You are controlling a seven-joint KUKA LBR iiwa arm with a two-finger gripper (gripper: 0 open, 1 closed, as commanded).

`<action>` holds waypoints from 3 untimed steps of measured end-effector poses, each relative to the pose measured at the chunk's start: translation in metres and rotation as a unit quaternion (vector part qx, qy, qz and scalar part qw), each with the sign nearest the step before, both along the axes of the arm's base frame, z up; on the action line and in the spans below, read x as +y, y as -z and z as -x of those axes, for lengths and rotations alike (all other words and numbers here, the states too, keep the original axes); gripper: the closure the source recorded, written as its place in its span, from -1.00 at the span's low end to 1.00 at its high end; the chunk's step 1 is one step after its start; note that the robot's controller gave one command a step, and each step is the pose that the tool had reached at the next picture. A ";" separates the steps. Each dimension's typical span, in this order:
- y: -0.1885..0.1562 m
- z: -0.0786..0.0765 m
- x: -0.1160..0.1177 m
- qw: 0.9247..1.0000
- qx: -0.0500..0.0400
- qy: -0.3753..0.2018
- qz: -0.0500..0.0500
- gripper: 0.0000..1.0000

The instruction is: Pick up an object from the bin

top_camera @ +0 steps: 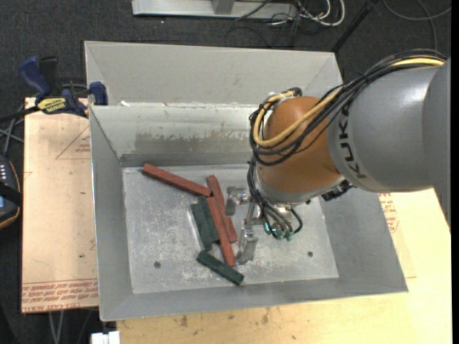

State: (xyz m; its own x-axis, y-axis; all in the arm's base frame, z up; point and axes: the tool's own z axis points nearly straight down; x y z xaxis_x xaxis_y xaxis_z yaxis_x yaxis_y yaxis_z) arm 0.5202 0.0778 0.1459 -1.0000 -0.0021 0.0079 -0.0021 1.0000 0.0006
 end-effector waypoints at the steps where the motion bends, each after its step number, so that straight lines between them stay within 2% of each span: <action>1: -0.004 -0.002 0.000 1.000 -0.004 0.001 0.000 -1.00; 2: -0.005 -0.001 -0.001 1.000 -0.004 0.000 -0.001 -1.00; 3: -0.004 -0.011 -0.042 0.998 -0.005 -0.056 0.001 -1.00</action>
Offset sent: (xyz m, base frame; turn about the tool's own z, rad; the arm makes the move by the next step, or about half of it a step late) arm -0.0190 -0.0786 0.0188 -0.0103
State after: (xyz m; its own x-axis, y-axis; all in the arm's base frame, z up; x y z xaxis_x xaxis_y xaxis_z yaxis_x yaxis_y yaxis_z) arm 0.5316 0.0355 0.1502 -0.9934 -0.1143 -0.0011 -0.1143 0.9934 -0.0011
